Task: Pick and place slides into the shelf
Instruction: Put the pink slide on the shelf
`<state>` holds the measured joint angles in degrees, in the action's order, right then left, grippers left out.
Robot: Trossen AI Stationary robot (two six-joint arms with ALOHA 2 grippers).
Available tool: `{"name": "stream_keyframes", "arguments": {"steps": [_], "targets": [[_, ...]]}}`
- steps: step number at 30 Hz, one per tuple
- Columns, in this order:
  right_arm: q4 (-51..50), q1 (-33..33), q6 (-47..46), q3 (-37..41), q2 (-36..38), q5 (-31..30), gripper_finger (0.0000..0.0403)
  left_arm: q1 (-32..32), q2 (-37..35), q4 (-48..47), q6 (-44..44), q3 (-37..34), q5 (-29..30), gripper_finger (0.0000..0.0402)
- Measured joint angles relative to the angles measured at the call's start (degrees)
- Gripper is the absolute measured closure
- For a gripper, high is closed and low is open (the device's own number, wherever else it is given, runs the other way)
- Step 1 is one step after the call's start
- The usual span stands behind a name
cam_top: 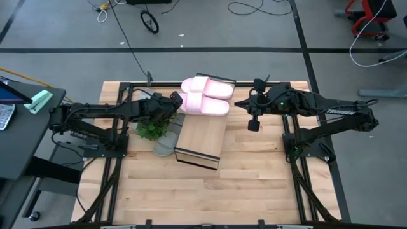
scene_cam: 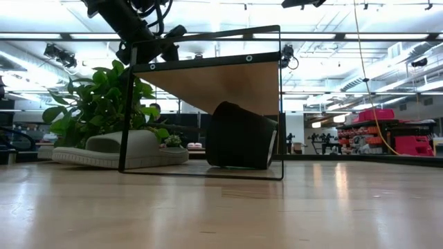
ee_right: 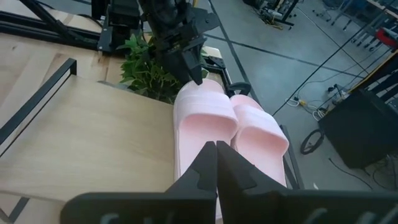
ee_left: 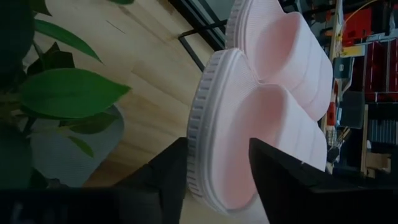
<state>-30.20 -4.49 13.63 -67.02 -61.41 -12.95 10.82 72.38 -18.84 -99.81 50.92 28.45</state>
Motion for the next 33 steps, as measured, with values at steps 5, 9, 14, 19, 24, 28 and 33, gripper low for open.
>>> {"name": "stream_keyframes", "arguments": {"steps": [5, 9, 14, 19, 24, 28, 33], "targets": [[0.0, 0.0, 0.0, 0.0, 0.0, 0.0, 0.0402, 0.0, 0.0, 0.3, 0.4, 0.0, 0.0, 0.0191], [0.0, 0.0, 0.0, 0.0, 0.0, 0.5, 0.0402, 0.0, 0.0, 0.3, 0.5, 0.0, 0.0, 0.0176], [0.0, 0.0, 0.0, 0.0, 0.0, 0.7, 0.0402, 0.0, 0.0, 0.4, 0.6, 0.0, 0.0, 0.0174], [0.0, 0.0, 0.0, 0.0, 0.0, 0.7, 0.0402, 0.0, 0.0, 1.1, 2.2, 0.0, 0.0, 0.0173], [0.0, 0.0, 0.0, 0.0, 0.0, 1.0, 0.0402, 0.0, 0.0, 1.3, 2.8, 0.0, 0.2, 0.0174], [0.0, 0.0, 0.0, 0.0, 0.0, 1.0, 0.0402, 0.1, 0.0, 1.3, 3.0, 0.0, 1.1, 0.0173], [-0.3, 0.0, -0.2, 0.0, 0.0, 1.1, 0.0403, 0.2, 0.0, 1.3, 3.1, 0.0, 1.3, 0.0168]]}}
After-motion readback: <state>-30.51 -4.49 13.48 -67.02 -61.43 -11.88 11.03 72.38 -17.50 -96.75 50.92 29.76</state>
